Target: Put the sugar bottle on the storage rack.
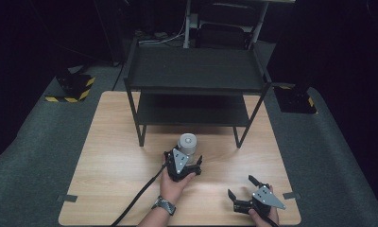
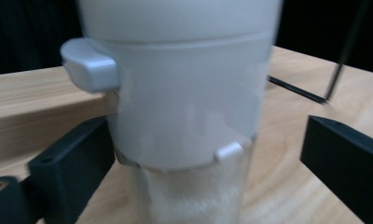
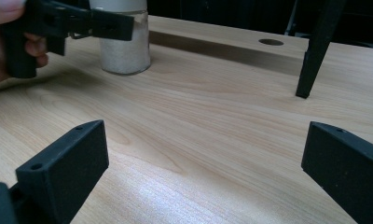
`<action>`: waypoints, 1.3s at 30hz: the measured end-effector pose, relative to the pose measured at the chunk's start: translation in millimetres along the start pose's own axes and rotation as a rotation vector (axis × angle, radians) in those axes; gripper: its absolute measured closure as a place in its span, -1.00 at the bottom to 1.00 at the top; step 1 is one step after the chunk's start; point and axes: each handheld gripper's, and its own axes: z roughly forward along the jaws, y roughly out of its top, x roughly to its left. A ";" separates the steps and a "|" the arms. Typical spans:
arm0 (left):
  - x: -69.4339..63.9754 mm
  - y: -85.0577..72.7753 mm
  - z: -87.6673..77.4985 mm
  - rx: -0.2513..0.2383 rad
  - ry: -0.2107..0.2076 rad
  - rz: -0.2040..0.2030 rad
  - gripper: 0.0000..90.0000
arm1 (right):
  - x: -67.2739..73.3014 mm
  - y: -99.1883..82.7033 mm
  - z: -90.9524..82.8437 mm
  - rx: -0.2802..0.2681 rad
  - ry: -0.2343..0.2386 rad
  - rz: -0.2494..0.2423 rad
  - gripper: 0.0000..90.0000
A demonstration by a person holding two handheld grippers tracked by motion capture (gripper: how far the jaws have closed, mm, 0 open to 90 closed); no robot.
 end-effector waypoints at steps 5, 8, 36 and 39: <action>-14.8 4.4 7.4 -0.008 0.073 -0.018 -0.65 | -0.7 -0.2 0.1 -0.002 0.004 -0.004 -1.00; -20.1 5.8 8.1 -0.015 0.101 -0.022 -0.52 | -1.3 -0.6 -0.1 -0.004 0.006 -0.003 -1.00; 34.5 17.7 -28.5 -0.002 -0.053 0.008 -0.37 | -1.0 -0.8 -0.1 -0.005 0.007 -0.013 -1.00; 38.3 23.8 -35.3 -0.005 -0.043 0.008 -0.37 | -0.8 -0.9 -0.2 -0.005 0.005 -0.014 -1.00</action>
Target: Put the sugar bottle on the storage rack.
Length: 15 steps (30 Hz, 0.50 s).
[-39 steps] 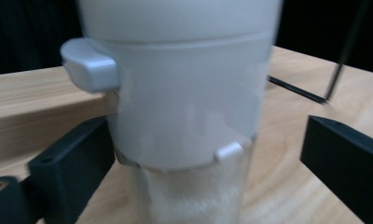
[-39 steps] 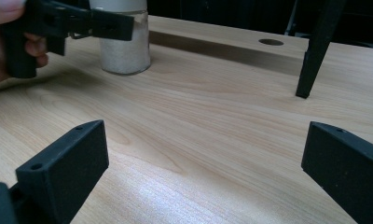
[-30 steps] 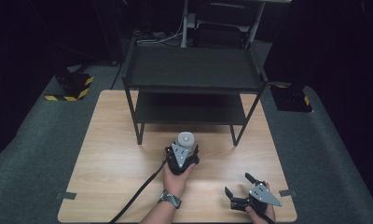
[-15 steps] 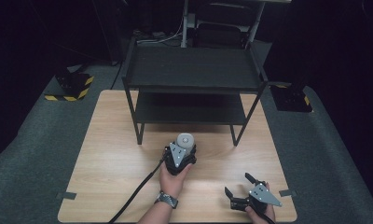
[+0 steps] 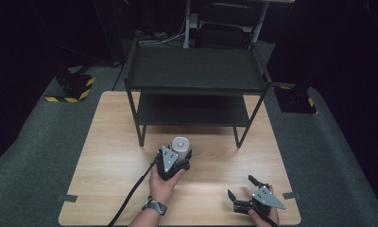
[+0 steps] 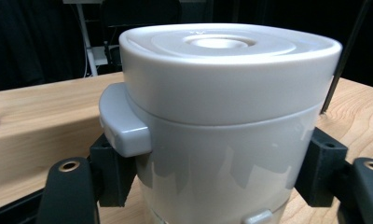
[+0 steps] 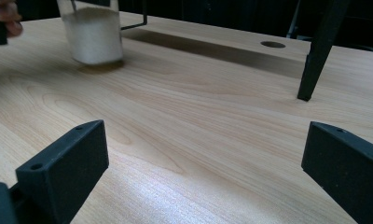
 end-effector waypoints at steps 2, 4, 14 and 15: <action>2.2 4.2 -3.8 0.001 0.005 -0.003 -0.37 | 0.4 0.0 0.0 0.000 -0.002 0.000 -1.00; 3.8 9.4 -8.0 0.001 0.014 -0.006 -0.37 | 0.8 0.0 0.0 0.000 -0.004 0.000 -1.00; 10.5 47.0 -25.5 0.004 0.041 -0.006 -0.37 | 2.0 -0.2 -0.3 -0.001 -0.011 0.002 -1.00; 11.2 51.7 -26.8 0.002 0.046 -0.004 -0.37 | 2.1 -0.2 -0.3 -0.001 -0.012 0.002 -1.00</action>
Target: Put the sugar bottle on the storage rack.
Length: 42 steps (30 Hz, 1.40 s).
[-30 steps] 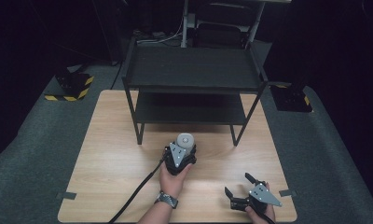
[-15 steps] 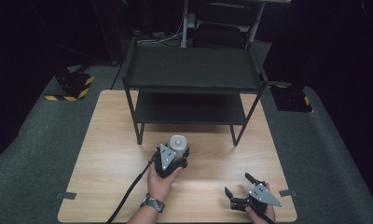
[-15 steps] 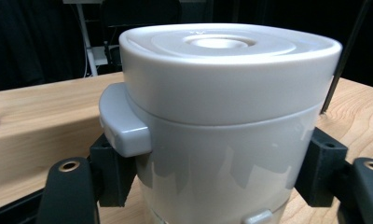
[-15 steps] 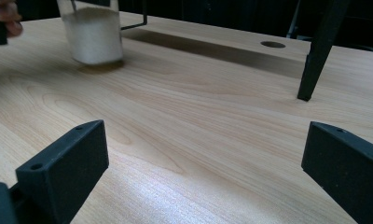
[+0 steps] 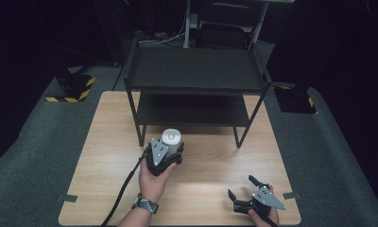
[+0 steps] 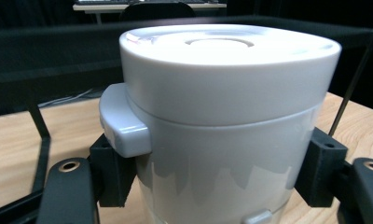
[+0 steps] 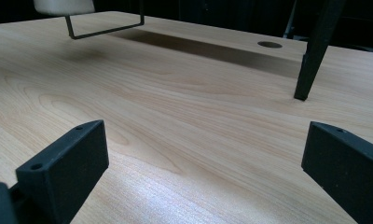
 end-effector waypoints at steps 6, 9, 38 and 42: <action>2.5 21.5 -4.1 -0.006 0.021 0.006 -0.37 | 0.5 -0.1 -0.1 -0.001 -0.003 0.003 -1.00; 5.1 30.9 -5.2 -0.013 0.017 -0.003 -0.37 | 0.6 -0.2 -0.2 -0.001 -0.003 0.004 -1.00; 14.4 80.9 29.9 -0.092 0.072 -0.023 -0.37 | -0.7 -1.5 -1.4 -0.008 0.001 0.011 -1.00; 15.0 81.0 39.0 -0.101 0.088 -0.007 -0.37 | -1.1 -1.8 -1.7 -0.010 0.003 0.013 -1.00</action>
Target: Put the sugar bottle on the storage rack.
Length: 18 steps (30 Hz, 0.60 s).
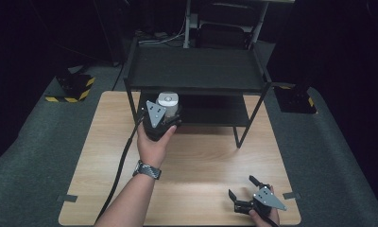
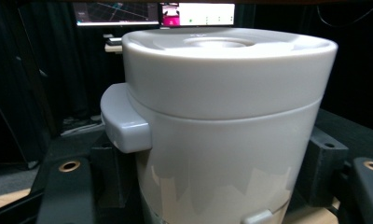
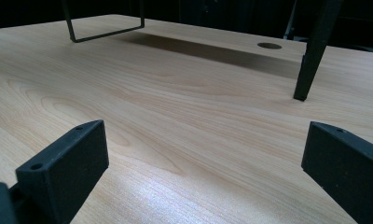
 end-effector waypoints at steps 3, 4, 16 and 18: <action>-1.7 -0.7 8.0 -0.004 0.011 0.008 -0.37 | -0.6 -0.4 -0.2 -0.002 0.002 -0.004 -1.00; -2.3 -0.9 10.7 -0.004 0.014 0.007 -0.37 | -0.8 -0.4 -0.3 -0.002 0.003 -0.003 -1.00; -7.5 -7.2 38.4 -0.029 0.041 -0.009 -0.37 | -1.3 -0.5 0.3 -0.003 0.009 -0.004 -1.00; -7.4 -7.8 42.7 -0.031 0.040 -0.007 -0.37 | -1.7 -0.7 0.0 -0.003 0.012 -0.010 -1.00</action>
